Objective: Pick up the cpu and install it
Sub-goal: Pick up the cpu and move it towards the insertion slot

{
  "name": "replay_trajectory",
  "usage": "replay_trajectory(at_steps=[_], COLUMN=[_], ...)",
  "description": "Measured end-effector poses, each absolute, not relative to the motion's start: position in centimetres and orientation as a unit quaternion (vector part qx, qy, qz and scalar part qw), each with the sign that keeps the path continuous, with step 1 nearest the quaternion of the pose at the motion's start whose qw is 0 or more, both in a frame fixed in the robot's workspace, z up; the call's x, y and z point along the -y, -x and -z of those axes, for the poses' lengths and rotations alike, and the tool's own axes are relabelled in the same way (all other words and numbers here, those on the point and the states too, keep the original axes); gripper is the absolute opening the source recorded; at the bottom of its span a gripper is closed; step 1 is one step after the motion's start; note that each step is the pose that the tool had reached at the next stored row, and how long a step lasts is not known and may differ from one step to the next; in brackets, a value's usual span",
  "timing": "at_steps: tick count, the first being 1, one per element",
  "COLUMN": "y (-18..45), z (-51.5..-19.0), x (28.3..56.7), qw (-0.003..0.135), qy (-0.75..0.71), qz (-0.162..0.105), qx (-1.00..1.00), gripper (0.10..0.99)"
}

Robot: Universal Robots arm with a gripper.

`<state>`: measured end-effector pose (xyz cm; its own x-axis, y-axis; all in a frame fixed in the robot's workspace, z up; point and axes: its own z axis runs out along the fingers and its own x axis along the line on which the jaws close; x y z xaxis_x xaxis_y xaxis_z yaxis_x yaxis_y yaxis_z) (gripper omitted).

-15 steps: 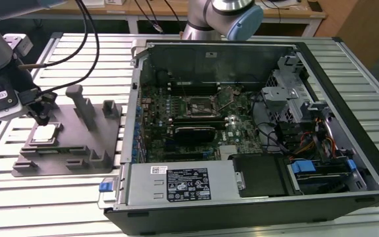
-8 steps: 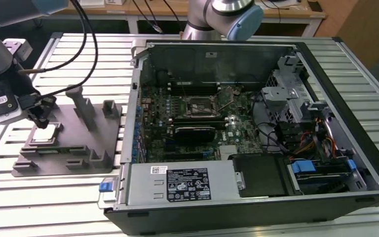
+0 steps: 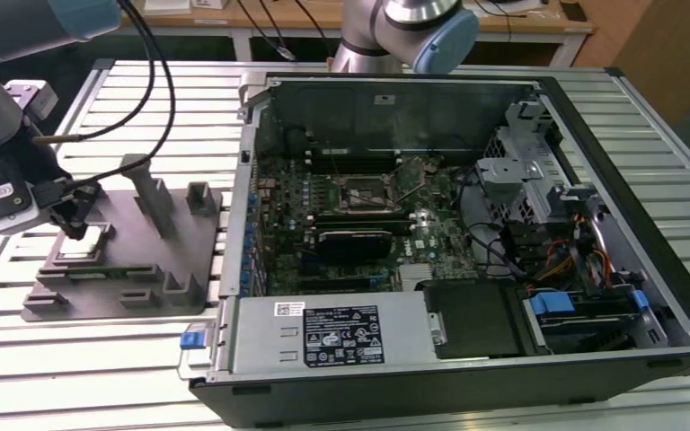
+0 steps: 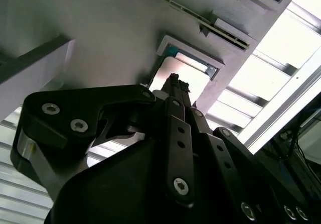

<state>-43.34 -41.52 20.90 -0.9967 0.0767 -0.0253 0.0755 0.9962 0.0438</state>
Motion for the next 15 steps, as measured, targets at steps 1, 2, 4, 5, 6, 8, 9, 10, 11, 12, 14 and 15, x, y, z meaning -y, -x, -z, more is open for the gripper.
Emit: replay_trajectory(at_steps=[1,2,4,5,6,8,9,10,11,12,14,15], y=[43.4,43.5,43.7,43.8,43.8,43.9,43.9,43.9,43.9,43.9,43.9,43.9], z=[-20.8,-20.7,-20.4,-20.3,-20.1,-19.9,-19.8,-19.7,-19.7,-19.7,-19.7,-19.7], x=[41.5,41.5,41.5,41.5,41.5,41.5,41.5,41.5,41.5,41.5,41.5,41.5], qw=[0.013,0.013,0.013,0.014,0.014,0.013,0.013,0.013,0.013,0.013,0.013,0.013], qy=[-0.038,-0.038,-0.038,-0.038,-0.038,-0.038,-0.038,-0.038,-0.038,-0.038,-0.038,-0.038], qz=[-0.021,-0.021,-0.021,-0.021,-0.021,-0.021,-0.021,-0.021,-0.021,-0.021,-0.021,-0.021], qx=[-0.999,-0.999,-0.999,-0.999,-0.999,-0.999,-0.999,-0.999,-0.999,-0.999,-0.999,-0.999], gripper=[0.106,0.106,0.106,0.106,0.106,0.106,0.106,0.106,0.106,0.106,0.106,0.106])
